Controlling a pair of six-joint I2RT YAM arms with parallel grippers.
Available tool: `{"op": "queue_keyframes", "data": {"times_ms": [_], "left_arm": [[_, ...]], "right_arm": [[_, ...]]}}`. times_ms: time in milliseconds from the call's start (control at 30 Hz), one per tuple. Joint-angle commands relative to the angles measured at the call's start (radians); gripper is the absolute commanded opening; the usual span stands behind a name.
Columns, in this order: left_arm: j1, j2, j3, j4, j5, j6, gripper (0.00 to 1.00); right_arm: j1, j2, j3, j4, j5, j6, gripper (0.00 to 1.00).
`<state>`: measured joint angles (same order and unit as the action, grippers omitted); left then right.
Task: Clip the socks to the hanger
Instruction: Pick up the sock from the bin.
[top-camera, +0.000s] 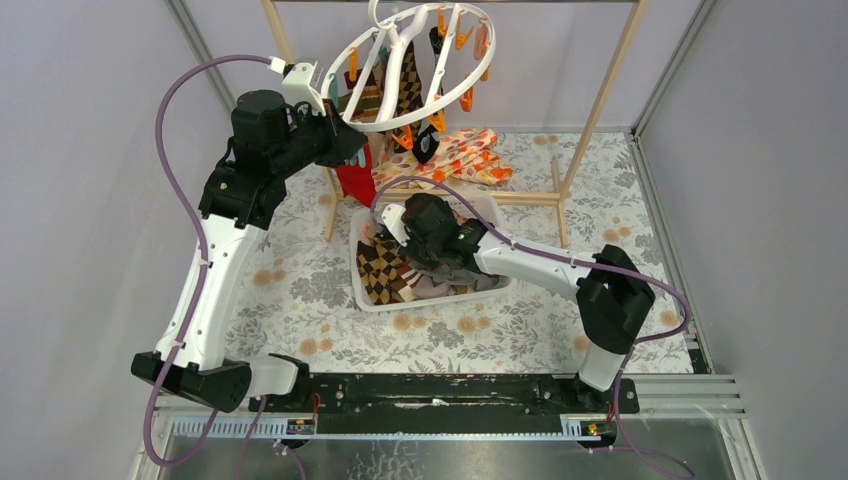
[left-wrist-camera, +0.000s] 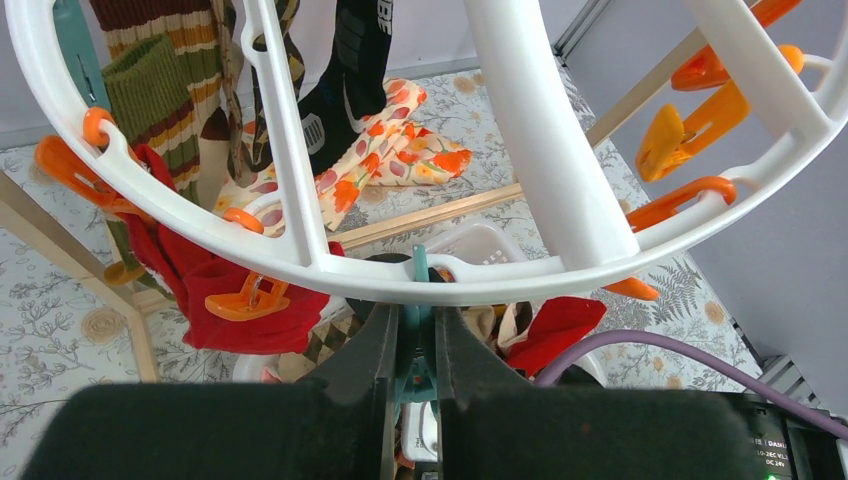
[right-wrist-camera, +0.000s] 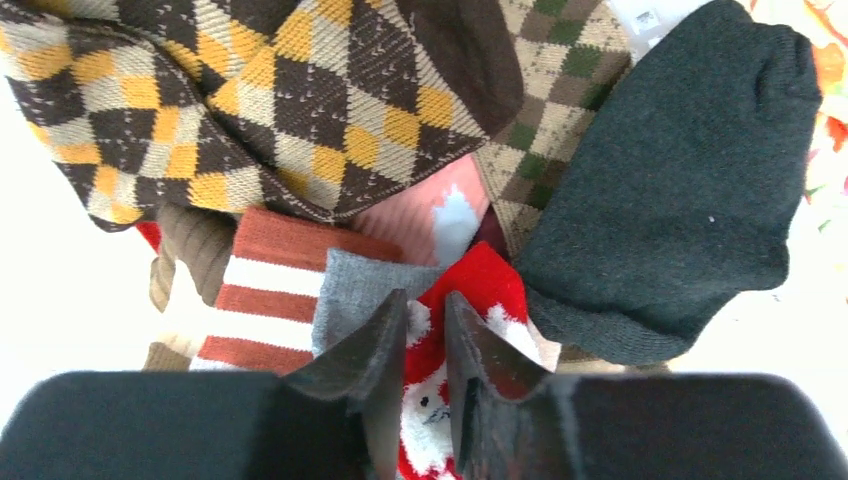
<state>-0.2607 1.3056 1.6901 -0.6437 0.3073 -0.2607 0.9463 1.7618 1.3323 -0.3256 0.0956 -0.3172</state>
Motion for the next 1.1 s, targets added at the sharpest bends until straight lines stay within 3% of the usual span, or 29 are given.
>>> {"op": "queue_keyframes", "data": {"times_ms": [0, 100, 333, 433, 567, 700, 867, 1067], "left_arm": [[0.007, -0.017, 0.006, -0.026, 0.012, 0.021, 0.01], [0.007, -0.019, 0.008, -0.027, 0.013, 0.021, 0.01], [0.006, -0.018, 0.013, -0.026, 0.010, 0.020, 0.01], [0.006, -0.019, 0.015, -0.030, 0.009, 0.020, 0.01], [0.007, -0.019, 0.010, -0.029, 0.010, 0.020, 0.01], [0.006, -0.016, 0.010, -0.028, 0.011, 0.021, 0.01], [0.006, -0.011, 0.014, -0.030, 0.011, 0.020, 0.01], [0.007, -0.014, 0.015, -0.030, 0.008, 0.020, 0.01]], "right_arm": [[0.000, -0.035, 0.029, 0.021, 0.077, -0.006, 0.22], [0.000, -0.076, 0.006, 0.045, 0.089, -0.004, 0.01], [-0.051, -0.201, -0.028, 0.106, -0.090, 0.092, 0.00], [-0.052, -0.211, -0.037, 0.068, -0.091, 0.044, 0.24], [-0.051, -0.196, -0.036, -0.022, -0.089, -0.013, 0.44], [-0.036, -0.216, -0.082, -0.004, -0.118, -0.044, 0.63], [0.015, -0.186, -0.100, 0.011, -0.028, -0.107, 0.64], [0.020, -0.120, -0.064, 0.036, 0.040, -0.110, 0.56]]}}
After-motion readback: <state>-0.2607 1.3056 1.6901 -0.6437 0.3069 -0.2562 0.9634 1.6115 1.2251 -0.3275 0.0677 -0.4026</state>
